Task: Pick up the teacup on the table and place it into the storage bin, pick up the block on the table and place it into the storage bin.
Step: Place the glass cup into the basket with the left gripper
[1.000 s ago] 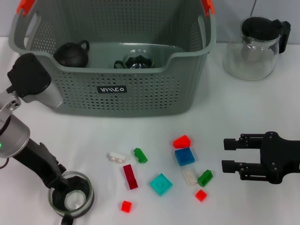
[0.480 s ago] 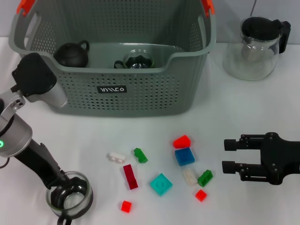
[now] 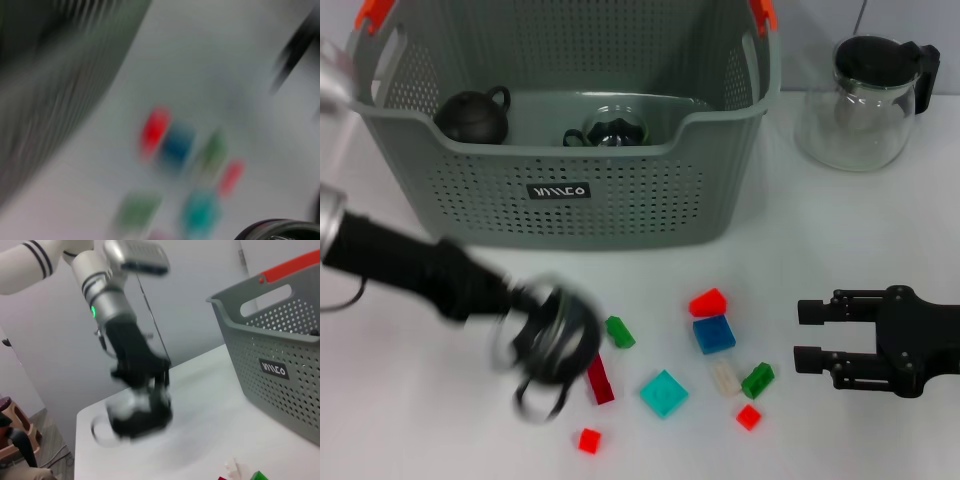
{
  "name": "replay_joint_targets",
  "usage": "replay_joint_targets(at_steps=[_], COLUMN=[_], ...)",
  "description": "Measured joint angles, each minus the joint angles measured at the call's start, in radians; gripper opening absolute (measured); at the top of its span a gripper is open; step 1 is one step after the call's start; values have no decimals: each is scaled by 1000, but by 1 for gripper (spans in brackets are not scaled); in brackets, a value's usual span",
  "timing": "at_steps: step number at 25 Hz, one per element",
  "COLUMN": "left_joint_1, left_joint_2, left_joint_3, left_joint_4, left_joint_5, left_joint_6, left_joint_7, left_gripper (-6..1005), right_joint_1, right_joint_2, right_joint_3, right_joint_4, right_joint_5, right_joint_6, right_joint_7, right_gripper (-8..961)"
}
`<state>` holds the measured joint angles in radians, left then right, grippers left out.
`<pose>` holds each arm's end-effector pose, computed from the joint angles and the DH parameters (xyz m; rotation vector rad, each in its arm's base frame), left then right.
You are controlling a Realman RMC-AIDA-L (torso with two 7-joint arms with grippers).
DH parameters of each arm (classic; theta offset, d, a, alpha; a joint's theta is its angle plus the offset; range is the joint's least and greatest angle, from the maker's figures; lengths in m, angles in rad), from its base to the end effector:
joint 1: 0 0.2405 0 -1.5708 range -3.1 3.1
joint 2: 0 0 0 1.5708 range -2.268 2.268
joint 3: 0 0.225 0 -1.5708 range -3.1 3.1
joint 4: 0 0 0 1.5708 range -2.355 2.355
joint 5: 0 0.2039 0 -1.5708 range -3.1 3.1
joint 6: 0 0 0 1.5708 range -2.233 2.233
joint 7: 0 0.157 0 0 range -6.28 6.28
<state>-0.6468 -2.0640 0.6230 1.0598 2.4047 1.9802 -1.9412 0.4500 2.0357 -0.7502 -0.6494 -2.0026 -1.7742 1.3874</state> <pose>-0.2003 0.3018 0.0584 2.9623 0.9999 0.2069 0.2399 0.2694 0.0102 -2.9111 0.6701 0.7682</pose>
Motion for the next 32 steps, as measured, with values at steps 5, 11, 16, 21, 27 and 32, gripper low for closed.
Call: replay_joint_targets(at_steps=[5, 11, 16, 21, 27, 32], left_joint_1=[-44, -98, -173, -257, -345, -386], left_joint_2=[61, 72, 112, 116, 77, 8], left_joint_3=[-205, -213, -57, 150, 380, 456], left_joint_4=[-255, -238, -152, -80, -149, -199], left_joint_5=[-381, -633, -538, -241, 86, 306], left_joint_6=[23, -106, -372, -606, -775, -862], left_joint_7=[-65, -206, -296, -391, -514, -580], left_gripper=[63, 81, 97, 112, 131, 146], right_joint_1=[4, 7, 6, 4, 5, 6], right_joint_2=[3, 8, 9, 10, 11, 11], right_joint_3=[0, 0, 0, 0, 0, 0], right_joint_4=[1, 2, 2, 2, 2, 4], right_joint_5=[0, 0, 0, 1, 1, 1], right_joint_6=[-1, -1, -2, -3, -2, 3], right_joint_7=[-2, -13, -13, -13, -13, -13], right_gripper=[652, 651, 651, 653, 653, 653])
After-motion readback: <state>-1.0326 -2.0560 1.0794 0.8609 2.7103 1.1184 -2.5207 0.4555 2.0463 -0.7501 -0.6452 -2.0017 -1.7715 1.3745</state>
